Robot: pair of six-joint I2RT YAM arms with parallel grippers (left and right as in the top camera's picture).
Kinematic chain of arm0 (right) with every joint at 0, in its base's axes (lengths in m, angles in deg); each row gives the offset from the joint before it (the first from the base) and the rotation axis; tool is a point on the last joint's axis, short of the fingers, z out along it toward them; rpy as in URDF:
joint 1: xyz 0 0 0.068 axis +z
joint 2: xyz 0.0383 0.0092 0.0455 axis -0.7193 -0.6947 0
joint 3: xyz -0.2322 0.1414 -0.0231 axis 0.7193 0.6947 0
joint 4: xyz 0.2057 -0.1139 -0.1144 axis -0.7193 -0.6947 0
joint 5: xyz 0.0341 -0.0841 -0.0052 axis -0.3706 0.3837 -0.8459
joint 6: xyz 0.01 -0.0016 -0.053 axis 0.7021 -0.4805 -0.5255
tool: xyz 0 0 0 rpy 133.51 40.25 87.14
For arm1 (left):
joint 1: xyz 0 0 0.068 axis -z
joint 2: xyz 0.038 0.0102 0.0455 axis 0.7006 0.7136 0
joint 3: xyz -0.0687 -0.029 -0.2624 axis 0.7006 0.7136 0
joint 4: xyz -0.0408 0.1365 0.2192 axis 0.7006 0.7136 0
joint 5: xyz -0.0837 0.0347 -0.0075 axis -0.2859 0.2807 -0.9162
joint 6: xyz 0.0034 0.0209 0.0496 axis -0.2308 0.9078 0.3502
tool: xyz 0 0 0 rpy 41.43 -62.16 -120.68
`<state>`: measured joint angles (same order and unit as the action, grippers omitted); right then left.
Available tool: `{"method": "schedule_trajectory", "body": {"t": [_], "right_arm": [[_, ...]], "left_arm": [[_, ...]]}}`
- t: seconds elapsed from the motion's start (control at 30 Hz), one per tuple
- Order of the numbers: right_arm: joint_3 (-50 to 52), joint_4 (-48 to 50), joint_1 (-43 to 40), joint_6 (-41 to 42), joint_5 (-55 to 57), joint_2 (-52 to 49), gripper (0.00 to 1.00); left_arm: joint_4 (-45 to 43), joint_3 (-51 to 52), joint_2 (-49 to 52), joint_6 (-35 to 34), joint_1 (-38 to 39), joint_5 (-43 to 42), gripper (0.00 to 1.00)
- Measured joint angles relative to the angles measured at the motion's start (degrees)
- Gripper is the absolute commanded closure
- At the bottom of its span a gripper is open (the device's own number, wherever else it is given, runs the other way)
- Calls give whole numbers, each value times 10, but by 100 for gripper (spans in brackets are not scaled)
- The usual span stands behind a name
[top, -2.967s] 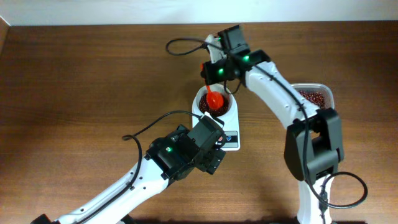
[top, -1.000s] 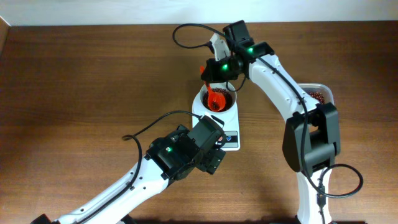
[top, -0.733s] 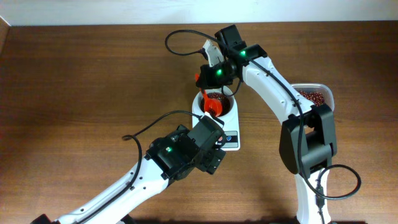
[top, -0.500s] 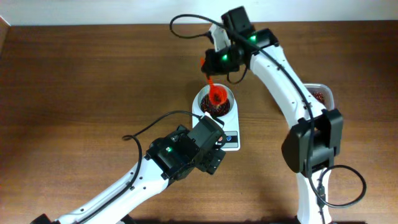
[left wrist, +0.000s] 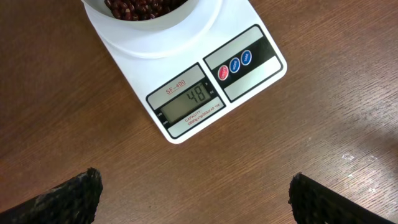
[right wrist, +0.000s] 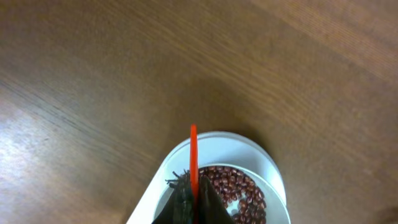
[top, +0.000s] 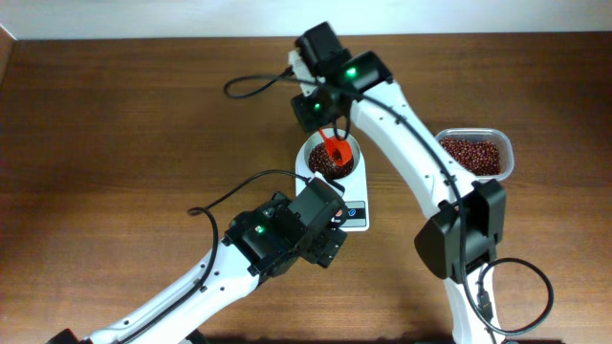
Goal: Scoop item into bowl and weigh 50g on scale
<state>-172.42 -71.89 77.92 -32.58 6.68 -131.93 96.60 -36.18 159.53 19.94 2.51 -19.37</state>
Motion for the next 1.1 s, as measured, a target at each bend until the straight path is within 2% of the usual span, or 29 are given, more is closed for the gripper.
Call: {"method": "schedule_trajectory", "body": {"t": [0.17, 0.83, 1.0, 1.1], "right_arm": [[-1, 10, 7, -7, 72, 0, 96], [-1, 26, -3, -1, 58, 0, 96], [-1, 25, -44, 1, -43, 0, 96], [-1, 25, -89, 12, -149, 0, 96]], "left_arm": [[0, 0, 0, 0, 0, 0, 1], [0, 0, 0, 0, 0, 0, 1], [0, 0, 0, 0, 0, 0, 1], [0, 0, 0, 0, 0, 0, 1]]}}
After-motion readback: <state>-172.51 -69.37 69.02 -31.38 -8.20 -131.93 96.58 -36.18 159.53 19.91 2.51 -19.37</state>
